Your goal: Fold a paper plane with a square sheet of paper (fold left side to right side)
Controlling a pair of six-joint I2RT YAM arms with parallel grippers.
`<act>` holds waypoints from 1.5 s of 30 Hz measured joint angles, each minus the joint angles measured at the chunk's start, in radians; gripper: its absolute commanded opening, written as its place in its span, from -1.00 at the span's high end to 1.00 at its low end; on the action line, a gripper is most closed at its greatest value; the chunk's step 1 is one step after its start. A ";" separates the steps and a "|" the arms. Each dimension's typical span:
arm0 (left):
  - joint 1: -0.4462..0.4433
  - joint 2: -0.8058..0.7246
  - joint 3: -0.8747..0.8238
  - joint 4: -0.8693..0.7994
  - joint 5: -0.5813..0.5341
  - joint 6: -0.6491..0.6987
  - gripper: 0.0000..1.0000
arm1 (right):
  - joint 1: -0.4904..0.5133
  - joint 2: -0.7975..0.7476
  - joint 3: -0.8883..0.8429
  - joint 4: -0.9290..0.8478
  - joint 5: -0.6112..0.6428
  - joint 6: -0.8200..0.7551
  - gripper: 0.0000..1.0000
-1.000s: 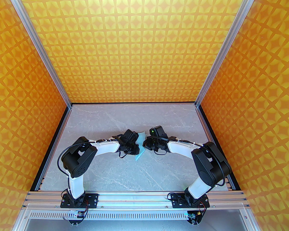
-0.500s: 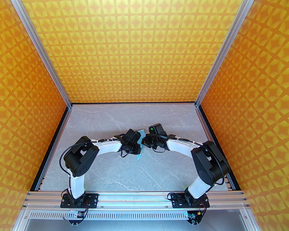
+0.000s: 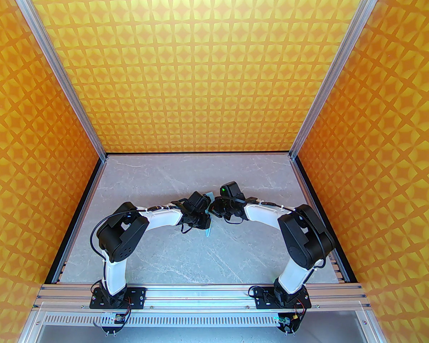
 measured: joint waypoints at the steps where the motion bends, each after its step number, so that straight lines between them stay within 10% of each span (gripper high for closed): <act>1: 0.000 0.000 0.000 0.000 0.000 0.000 0.76 | -0.002 0.002 0.000 0.003 0.000 0.004 1.00; 45: 0.103 -0.086 -0.014 0.002 0.095 -0.077 0.80 | -0.010 -0.104 -0.121 0.062 0.022 0.048 1.00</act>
